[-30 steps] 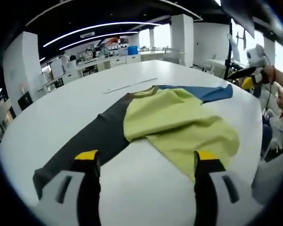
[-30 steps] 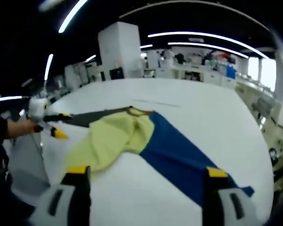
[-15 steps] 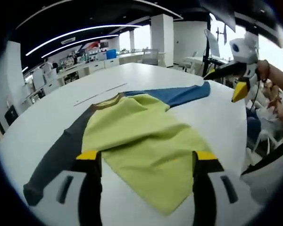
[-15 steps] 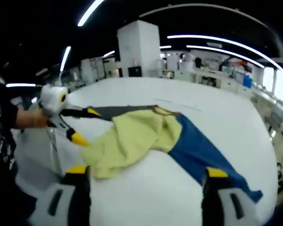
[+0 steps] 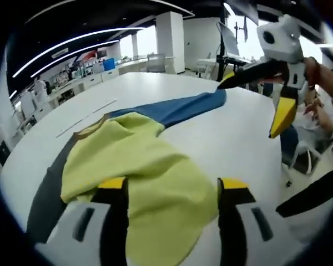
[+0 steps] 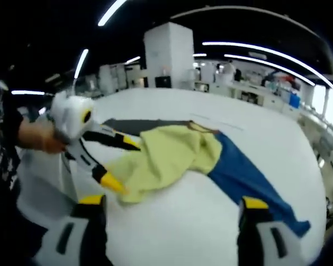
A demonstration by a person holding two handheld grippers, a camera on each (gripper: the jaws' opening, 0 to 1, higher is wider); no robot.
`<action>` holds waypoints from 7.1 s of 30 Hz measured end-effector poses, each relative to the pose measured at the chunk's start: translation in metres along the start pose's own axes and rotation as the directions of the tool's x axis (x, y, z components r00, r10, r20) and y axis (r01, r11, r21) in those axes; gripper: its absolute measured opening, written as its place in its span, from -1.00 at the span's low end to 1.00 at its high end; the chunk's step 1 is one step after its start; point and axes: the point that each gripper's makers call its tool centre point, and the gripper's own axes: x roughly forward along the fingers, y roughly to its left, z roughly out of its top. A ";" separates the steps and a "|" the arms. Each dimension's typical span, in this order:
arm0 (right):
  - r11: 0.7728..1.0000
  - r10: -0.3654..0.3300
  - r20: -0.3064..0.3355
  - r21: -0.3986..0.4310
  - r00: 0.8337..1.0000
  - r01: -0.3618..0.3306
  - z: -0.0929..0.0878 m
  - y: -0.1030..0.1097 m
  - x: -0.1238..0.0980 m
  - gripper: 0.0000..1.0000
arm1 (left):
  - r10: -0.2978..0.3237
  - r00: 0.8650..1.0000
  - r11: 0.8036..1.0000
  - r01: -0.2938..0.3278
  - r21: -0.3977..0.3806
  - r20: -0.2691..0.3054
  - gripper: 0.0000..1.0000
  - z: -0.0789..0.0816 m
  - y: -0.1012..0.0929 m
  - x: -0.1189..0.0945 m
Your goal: Fold the garment on the visible template until the final outline fits inside the template.
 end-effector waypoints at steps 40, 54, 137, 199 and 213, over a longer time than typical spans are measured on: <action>0.999 -0.010 -0.016 0.045 1.000 0.011 -0.004 -0.001 0.012 0.96 | -0.035 0.998 0.988 0.042 -0.149 0.050 -0.95 0.016 0.064 -0.021; 0.997 -0.022 -0.032 0.078 0.999 0.025 -0.005 -0.003 0.018 0.89 | 0.042 0.996 0.958 -0.019 -0.286 0.073 -0.95 0.011 0.117 -0.023; 0.963 0.267 -0.010 -0.025 0.964 -0.267 0.057 0.098 0.127 0.08 | 0.193 0.973 0.840 -0.229 -0.493 -0.122 -0.70 -0.109 0.105 -0.094; 0.958 0.287 -0.052 0.005 0.957 -0.287 0.062 0.113 0.150 -1.00 | 0.290 0.948 0.690 -0.302 -0.658 -0.132 -1.00 -0.099 0.109 -0.112; 0.963 0.265 0.001 0.053 0.964 -0.264 0.055 0.083 0.087 -1.00 | 0.305 0.946 0.781 -0.313 -0.540 -0.108 -1.00 -0.089 0.120 -0.135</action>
